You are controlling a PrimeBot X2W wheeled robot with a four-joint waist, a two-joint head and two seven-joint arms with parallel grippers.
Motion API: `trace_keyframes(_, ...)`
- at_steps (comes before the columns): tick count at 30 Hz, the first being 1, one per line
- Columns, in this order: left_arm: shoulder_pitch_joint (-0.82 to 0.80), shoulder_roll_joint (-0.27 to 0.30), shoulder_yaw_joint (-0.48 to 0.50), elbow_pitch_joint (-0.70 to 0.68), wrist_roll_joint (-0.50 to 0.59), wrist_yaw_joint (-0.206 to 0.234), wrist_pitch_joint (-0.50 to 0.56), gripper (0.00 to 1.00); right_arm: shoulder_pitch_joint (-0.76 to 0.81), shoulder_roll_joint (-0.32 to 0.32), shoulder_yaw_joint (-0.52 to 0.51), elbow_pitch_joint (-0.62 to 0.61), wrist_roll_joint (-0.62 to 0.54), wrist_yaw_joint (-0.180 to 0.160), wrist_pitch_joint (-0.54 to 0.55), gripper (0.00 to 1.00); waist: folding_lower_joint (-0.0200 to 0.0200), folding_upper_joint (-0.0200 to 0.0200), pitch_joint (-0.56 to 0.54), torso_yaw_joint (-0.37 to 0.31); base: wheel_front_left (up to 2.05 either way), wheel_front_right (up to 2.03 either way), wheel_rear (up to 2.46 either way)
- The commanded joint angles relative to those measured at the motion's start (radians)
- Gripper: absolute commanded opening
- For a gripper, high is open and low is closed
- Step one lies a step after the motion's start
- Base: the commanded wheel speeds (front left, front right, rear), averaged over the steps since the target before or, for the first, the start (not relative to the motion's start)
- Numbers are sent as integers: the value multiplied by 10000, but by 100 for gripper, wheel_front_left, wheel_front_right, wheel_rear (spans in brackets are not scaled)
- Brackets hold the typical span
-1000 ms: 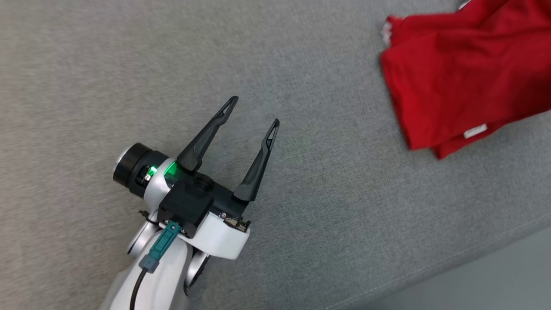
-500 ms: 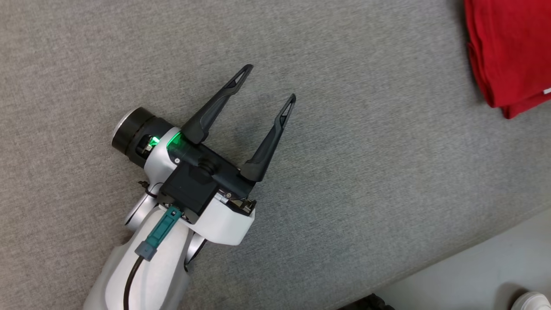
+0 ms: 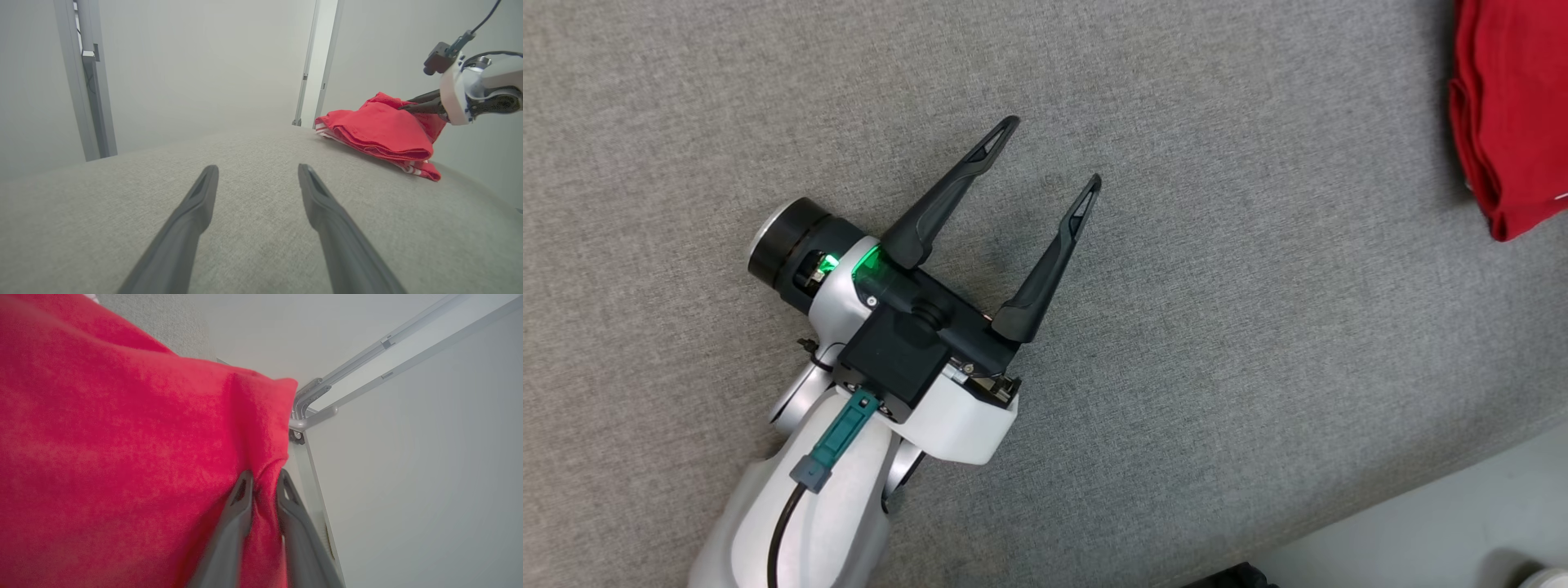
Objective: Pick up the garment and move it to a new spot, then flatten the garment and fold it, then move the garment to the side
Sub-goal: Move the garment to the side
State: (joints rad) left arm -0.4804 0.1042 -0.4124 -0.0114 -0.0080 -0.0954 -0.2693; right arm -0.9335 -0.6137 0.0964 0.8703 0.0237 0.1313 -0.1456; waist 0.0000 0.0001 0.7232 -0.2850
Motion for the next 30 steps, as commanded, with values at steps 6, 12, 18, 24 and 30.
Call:
trace_keyframes(6,503,260,127,542,-140,185,80,100,-339,257,-424,633,-580,-12,-599,100,0,-1,-797,29,0,0,0)
trace_keyframes(12,802,-28,224,450,-381,386,53,100,-411,656,-185,332,-504,-12,-965,100,0,-1,-1923,197,0,0,0)
trace_keyframes(18,1515,-202,503,439,-654,645,51,100,73,1237,631,-552,90,-12,-1095,100,0,-1,-3250,547,0,0,0)
trace_keyframes(24,2190,-334,853,372,-823,958,47,100,1028,1765,964,-1756,795,-10,-1139,100,0,-1,-4368,1107,0,0,0)
trace_keyframes(30,3053,-413,1427,249,-1058,1307,48,100,2912,2628,787,-3727,1569,-10,-1184,100,0,-1,-5406,1906,0,0,0)
